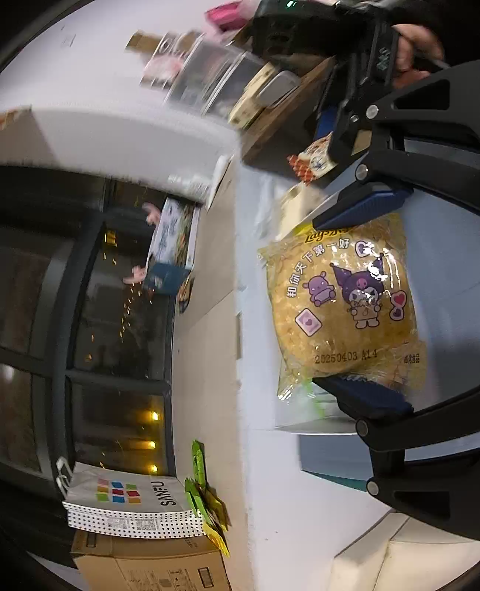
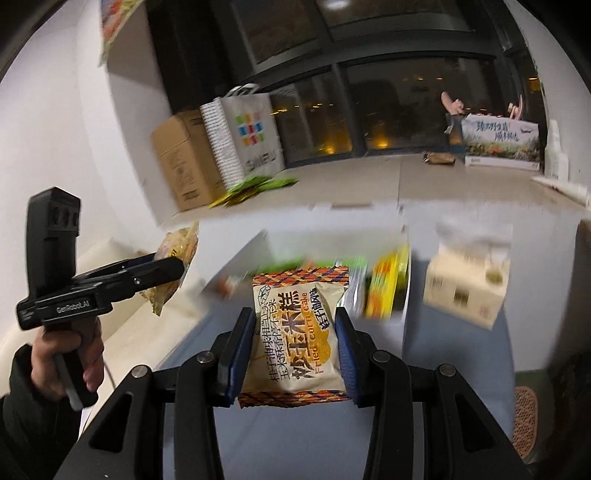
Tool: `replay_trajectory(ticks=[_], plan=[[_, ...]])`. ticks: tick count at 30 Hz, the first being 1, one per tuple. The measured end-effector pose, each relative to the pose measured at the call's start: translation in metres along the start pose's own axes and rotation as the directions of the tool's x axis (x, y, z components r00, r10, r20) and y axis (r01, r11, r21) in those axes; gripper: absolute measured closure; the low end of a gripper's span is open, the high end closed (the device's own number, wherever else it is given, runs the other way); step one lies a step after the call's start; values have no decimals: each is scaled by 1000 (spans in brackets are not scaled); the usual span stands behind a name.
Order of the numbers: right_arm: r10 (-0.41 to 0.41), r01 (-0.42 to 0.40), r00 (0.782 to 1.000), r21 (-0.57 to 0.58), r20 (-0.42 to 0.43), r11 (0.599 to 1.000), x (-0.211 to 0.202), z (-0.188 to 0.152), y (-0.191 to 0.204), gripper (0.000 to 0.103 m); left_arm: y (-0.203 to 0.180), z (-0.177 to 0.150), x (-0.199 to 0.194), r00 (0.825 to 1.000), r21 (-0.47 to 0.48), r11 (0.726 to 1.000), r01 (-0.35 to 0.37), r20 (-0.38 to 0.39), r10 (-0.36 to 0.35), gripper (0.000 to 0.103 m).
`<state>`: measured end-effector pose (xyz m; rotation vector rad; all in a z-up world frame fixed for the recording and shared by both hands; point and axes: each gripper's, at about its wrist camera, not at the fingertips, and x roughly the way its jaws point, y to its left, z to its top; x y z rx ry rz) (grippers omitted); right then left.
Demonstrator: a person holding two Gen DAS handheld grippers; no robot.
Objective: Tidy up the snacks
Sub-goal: 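Carry both packs over the white box and open both tools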
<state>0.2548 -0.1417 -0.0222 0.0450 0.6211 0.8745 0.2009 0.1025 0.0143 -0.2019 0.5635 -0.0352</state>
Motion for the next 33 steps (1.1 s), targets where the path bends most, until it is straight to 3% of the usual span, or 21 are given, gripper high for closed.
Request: replay_trajectory(ticks=[3,7,10,12,13,14,17,21,24,29,33], plan=[[-10,11,1000,23,-17,1000,29,28,-11,57,16,24,42,999,-18,1000,-7,-43,6,25],[-30,32,996,23,-78,999,71,46,-25,57,26,29,81,996,-14,1000,-13,-91,12,24],[-3,9,992,52,-124,999,91,47,-36,56,28,26,104,986,-8,999,-34,-164,33,6],[-24,34,989,65,-148,997,98,46,-41,43,29,21,105,984,11,998,-70,-166,70,0],[-49,60,987,68,-155,996,99,45,-44,5,30,18,103,983,16,997,-79,-162,81,0],[-61,72,987,69,-146,995,98,44,-45,0,32,17,100,985,12,997,-71,-155,72,0],[-94,100,987,37,-132,994,95,43,-47,0,32,15,87,991,17,998,-58,-116,60,0],[-127,127,984,-7,-128,992,90,42,-42,0,19,16,59,989,89,985,-150,-7,151,0],[-182,176,975,-56,-129,983,85,39,-33,0,9,13,38,987,122,980,-157,59,151,0],[-253,243,965,-129,-70,961,62,38,-10,0,3,-1,7,971,70,971,-227,92,220,0],[-241,235,970,-135,-34,963,31,44,12,0,-2,-12,-22,984,39,984,-174,41,173,0]])
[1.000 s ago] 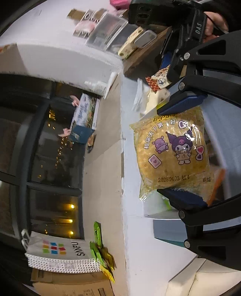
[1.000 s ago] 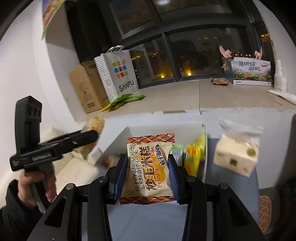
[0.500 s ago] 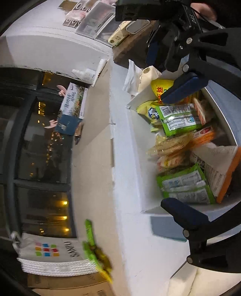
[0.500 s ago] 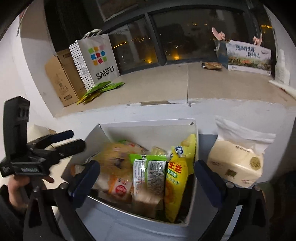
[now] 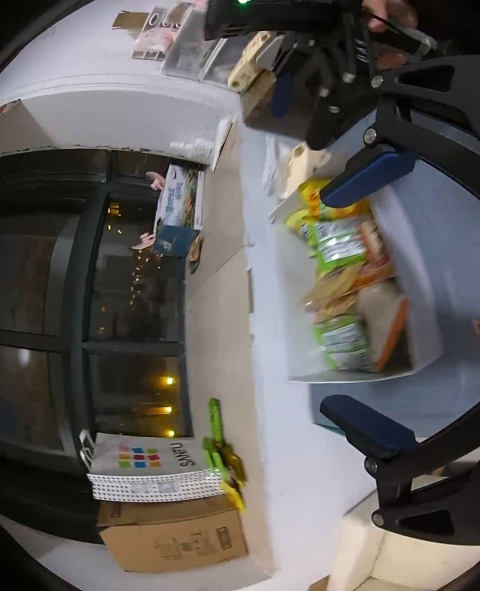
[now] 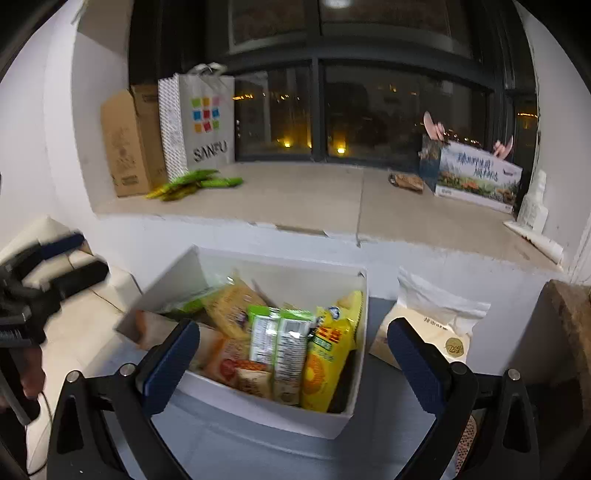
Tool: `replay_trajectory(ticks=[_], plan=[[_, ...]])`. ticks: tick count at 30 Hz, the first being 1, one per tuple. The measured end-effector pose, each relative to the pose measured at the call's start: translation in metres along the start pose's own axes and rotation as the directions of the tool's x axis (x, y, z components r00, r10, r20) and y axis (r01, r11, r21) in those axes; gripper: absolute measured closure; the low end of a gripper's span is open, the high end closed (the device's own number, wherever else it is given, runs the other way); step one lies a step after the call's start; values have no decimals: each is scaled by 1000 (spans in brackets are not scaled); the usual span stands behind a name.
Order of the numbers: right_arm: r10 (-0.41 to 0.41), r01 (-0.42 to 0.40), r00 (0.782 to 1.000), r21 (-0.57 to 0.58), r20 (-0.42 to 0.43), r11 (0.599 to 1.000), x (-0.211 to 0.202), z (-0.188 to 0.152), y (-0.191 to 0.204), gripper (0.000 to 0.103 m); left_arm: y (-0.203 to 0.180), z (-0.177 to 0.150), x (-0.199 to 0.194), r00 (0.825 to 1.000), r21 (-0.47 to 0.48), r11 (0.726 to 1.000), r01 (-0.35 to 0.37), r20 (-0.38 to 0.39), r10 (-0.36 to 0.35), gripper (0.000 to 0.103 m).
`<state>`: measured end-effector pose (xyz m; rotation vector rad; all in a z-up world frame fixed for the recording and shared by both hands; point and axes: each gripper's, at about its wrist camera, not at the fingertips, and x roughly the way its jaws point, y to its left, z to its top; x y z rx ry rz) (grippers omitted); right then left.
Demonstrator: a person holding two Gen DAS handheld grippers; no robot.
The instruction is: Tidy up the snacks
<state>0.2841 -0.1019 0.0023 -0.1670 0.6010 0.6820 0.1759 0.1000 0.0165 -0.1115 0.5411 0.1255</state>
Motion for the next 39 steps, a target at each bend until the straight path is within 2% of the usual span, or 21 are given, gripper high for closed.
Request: replay_trajectory(ticks=[5,6,11,15,20,22,27,39], plan=[[-16,13,996,41,84,999,-58,-8,12,0,-7,-23,-61,999,-22,1000,19,35,-18,0],[0,-4,996,42,93,999,-73,-14,15,0,-9,-28,-71,999,-20,1000,24,37,-23,0],[52,-58,995,73,81,996,-117,-40,21,0,-23,-57,-123,998,-26,999,26,63,-24,0],[55,-61,996,81,72,995,-145,-73,31,0,-41,-81,-149,999,-17,999,38,39,-37,0],[65,-73,995,110,71,991,-170,-108,43,0,-54,-94,-164,994,-42,993,106,21,-106,0],[65,-72,995,105,76,992,-176,-113,47,0,-58,-93,-165,994,-25,994,106,18,-105,0],[38,-45,996,88,78,995,-176,-109,48,0,-59,-92,-161,993,-36,993,114,5,-114,0],[45,-51,997,88,63,995,-173,-111,48,0,-60,-94,-157,994,-28,994,104,-9,-105,0]])
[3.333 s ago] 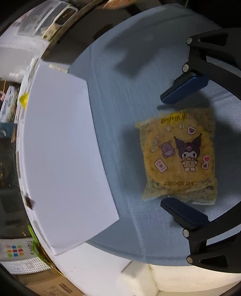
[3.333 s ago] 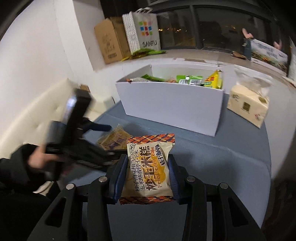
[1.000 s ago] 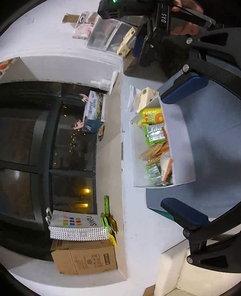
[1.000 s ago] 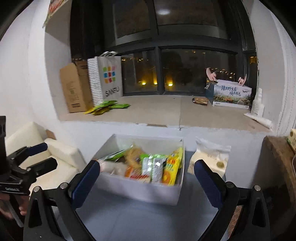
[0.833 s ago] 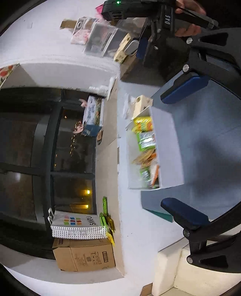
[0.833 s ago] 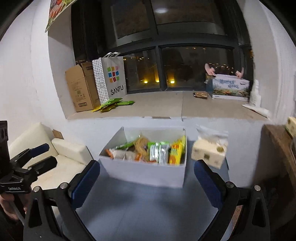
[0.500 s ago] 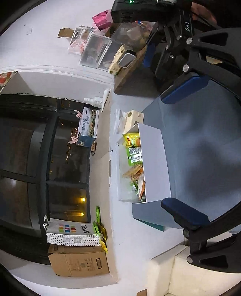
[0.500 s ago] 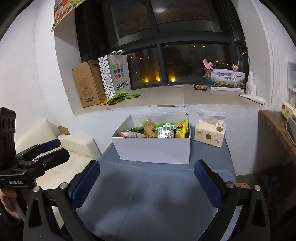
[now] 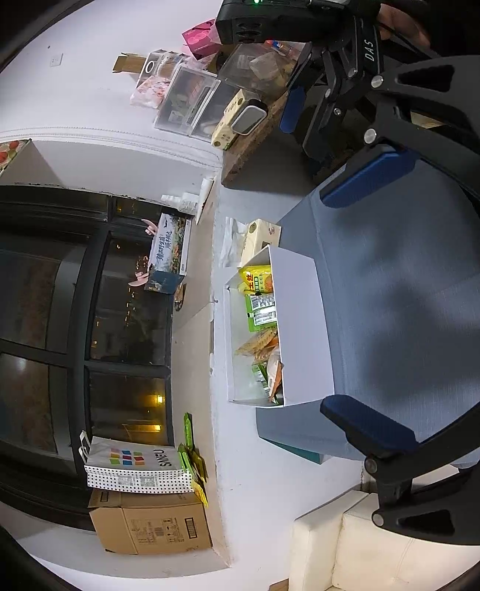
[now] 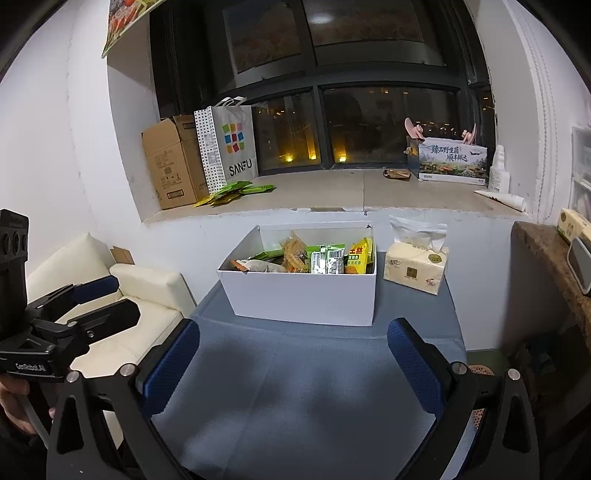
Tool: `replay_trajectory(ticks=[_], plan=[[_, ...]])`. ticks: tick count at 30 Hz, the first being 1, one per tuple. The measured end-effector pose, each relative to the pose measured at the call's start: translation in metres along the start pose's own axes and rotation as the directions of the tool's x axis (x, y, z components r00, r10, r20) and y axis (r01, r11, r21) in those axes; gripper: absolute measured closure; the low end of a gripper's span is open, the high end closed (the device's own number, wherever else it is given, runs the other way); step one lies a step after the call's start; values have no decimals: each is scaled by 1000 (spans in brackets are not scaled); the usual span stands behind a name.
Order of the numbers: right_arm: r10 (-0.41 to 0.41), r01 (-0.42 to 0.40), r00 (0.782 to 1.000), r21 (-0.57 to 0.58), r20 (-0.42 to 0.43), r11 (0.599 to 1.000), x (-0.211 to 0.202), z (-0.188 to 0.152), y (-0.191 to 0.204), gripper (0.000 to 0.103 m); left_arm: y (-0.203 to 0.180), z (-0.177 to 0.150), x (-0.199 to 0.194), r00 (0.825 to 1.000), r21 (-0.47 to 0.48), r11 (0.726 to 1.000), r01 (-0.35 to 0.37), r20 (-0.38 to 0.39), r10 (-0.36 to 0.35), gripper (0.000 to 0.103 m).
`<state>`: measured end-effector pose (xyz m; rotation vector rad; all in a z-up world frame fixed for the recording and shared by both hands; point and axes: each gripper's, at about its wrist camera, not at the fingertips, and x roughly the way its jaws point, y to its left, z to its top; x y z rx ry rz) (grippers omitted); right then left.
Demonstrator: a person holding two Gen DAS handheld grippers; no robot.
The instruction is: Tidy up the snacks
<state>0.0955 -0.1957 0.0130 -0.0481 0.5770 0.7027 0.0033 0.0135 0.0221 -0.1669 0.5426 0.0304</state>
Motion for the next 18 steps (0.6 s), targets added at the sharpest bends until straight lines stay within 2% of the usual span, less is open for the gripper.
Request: replay_trajectory(ticks=[18], plan=[[-1,1,1000,1,-6,1000,0,1,1,0,0,-2,4,1000,19,1000,-17,-16,17,0]])
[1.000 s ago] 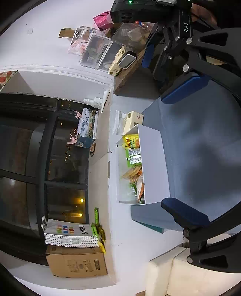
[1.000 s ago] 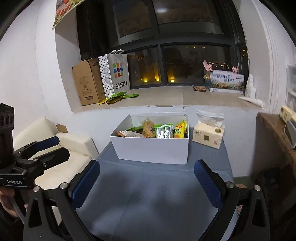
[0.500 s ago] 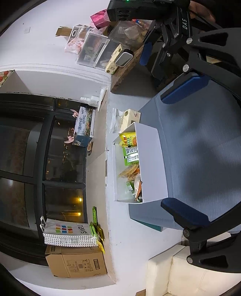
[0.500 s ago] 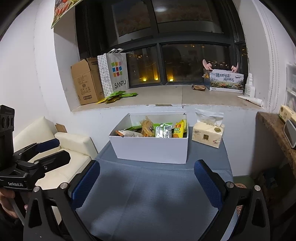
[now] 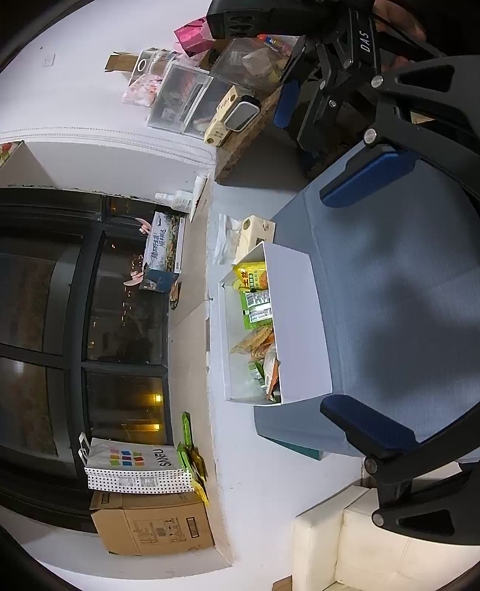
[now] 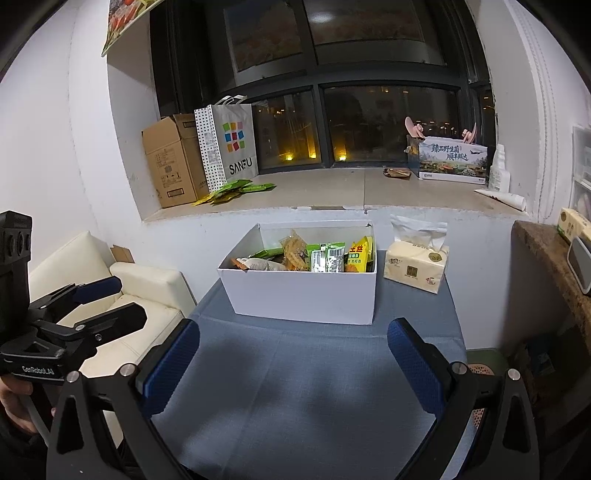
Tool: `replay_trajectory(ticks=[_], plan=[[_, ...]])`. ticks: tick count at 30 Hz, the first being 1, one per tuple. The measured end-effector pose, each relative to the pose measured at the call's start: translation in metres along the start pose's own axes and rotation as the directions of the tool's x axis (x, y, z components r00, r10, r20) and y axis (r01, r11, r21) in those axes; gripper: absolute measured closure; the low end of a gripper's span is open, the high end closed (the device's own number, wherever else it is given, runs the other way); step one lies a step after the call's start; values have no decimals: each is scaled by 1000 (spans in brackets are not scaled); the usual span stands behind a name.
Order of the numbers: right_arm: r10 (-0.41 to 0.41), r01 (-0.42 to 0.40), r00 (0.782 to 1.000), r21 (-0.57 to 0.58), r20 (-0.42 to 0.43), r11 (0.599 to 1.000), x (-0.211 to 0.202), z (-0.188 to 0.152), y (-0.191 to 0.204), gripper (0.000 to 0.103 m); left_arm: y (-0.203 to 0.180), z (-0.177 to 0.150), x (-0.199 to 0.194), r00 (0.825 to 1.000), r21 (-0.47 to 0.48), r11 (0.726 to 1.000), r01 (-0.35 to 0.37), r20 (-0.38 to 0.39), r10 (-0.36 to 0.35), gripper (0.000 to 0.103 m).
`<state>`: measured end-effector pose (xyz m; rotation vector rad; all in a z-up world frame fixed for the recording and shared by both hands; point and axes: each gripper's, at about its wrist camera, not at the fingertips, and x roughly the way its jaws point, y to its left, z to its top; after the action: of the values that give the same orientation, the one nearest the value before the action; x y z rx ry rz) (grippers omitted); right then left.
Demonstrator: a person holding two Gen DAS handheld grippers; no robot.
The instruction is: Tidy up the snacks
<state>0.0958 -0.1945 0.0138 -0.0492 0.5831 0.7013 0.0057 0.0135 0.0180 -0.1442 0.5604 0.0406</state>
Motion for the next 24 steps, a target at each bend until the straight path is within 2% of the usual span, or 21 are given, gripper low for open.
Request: replay_trajectory(ticks=[24], plan=[[3,-3,1000,-3,-4,1000,1,-3,0,0,-2,-1,2,1000,7,1000,4,-8,-4,0]])
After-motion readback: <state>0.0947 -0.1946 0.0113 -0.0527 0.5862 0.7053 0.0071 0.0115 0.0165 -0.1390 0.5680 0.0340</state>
